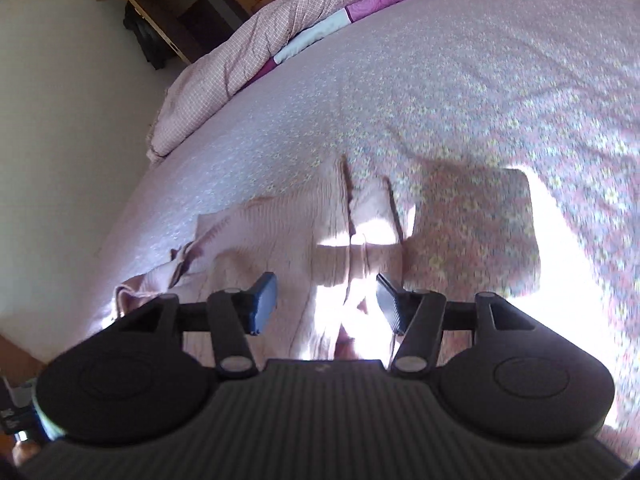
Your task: Fold small clothes
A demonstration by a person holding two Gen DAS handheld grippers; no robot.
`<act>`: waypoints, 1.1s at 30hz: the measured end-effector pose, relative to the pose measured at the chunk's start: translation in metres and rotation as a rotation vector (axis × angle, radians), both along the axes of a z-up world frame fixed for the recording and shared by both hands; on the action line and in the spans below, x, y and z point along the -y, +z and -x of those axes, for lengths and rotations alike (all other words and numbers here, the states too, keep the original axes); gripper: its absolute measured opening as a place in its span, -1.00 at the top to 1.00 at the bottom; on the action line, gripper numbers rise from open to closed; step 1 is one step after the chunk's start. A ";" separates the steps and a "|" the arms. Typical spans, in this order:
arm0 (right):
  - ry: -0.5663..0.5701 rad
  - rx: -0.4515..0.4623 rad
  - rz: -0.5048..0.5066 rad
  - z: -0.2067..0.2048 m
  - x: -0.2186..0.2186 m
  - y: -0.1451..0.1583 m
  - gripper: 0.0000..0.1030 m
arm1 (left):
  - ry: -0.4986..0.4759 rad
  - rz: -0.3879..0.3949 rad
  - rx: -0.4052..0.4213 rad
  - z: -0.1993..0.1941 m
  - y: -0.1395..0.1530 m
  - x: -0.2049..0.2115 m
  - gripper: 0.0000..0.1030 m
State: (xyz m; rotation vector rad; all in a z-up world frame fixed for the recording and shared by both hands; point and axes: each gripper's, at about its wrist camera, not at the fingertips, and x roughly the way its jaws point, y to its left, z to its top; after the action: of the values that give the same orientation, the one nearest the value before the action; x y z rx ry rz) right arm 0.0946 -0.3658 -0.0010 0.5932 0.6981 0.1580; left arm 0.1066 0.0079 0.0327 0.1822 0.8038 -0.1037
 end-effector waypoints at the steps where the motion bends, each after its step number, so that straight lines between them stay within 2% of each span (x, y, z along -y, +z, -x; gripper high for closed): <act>1: 0.005 -0.011 -0.020 0.006 0.000 -0.002 -0.11 | -0.001 -0.002 -0.002 0.001 0.000 0.000 -0.59; 3: 0.028 -0.020 -0.046 0.013 -0.002 -0.005 -0.08 | -0.005 -0.010 -0.013 0.003 -0.003 -0.001 -0.59; 5: 0.060 -0.029 -0.045 0.017 -0.007 -0.007 0.05 | -0.001 -0.043 -0.044 0.001 -0.008 0.000 -0.59; 6: 0.075 -0.035 -0.041 0.016 -0.010 -0.008 0.26 | 0.009 -0.058 -0.063 -0.001 -0.012 0.000 -0.59; 7: 0.084 -0.050 -0.040 0.013 -0.011 -0.010 0.69 | 0.014 -0.057 -0.076 -0.002 -0.015 -0.001 -0.59; 8: 0.085 -0.060 -0.054 0.011 -0.011 -0.011 0.81 | 0.021 -0.047 -0.082 -0.003 -0.016 -0.003 -0.59; 11: 0.042 -0.032 -0.182 0.021 0.005 -0.011 0.82 | 0.018 -0.053 -0.082 -0.001 -0.016 -0.006 -0.60; 13: -0.004 -0.025 -0.179 0.029 0.014 -0.009 0.82 | 0.014 -0.066 -0.087 0.000 -0.017 -0.008 -0.60; 15: -0.030 -0.055 -0.114 0.030 0.018 -0.013 0.82 | 0.011 -0.068 -0.085 0.002 -0.018 -0.008 -0.60; 17: -0.031 -0.091 -0.103 0.027 0.020 -0.024 0.82 | 0.011 -0.067 -0.081 0.005 -0.018 -0.008 -0.60; 20: -0.033 -0.083 -0.048 0.024 0.015 -0.028 0.80 | 0.017 -0.066 -0.066 0.012 -0.013 -0.015 -0.60; 23: -0.047 -0.079 -0.002 0.023 0.007 -0.021 0.75 | 0.021 -0.080 -0.021 0.021 -0.003 -0.027 -0.60; 26: -0.062 -0.047 0.138 0.029 -0.008 -0.003 0.69 | 0.022 -0.140 0.034 0.029 0.007 -0.040 -0.60; 29: -0.115 0.023 0.286 0.040 -0.024 0.017 0.68 | -0.001 -0.201 0.084 0.034 0.014 -0.048 -0.60; 31: -0.118 0.058 0.327 0.046 -0.034 0.029 0.59 | -0.025 -0.213 0.113 0.034 0.021 -0.051 -0.60; 33: -0.108 0.084 0.313 0.049 -0.041 0.034 0.10 | -0.037 -0.219 0.128 0.029 0.026 -0.048 -0.60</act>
State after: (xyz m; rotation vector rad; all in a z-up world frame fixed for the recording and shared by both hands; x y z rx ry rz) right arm 0.0451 -0.3250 0.0333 0.3208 0.5927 -0.0275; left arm 0.0777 0.0555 0.0589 0.4069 0.6829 -0.0386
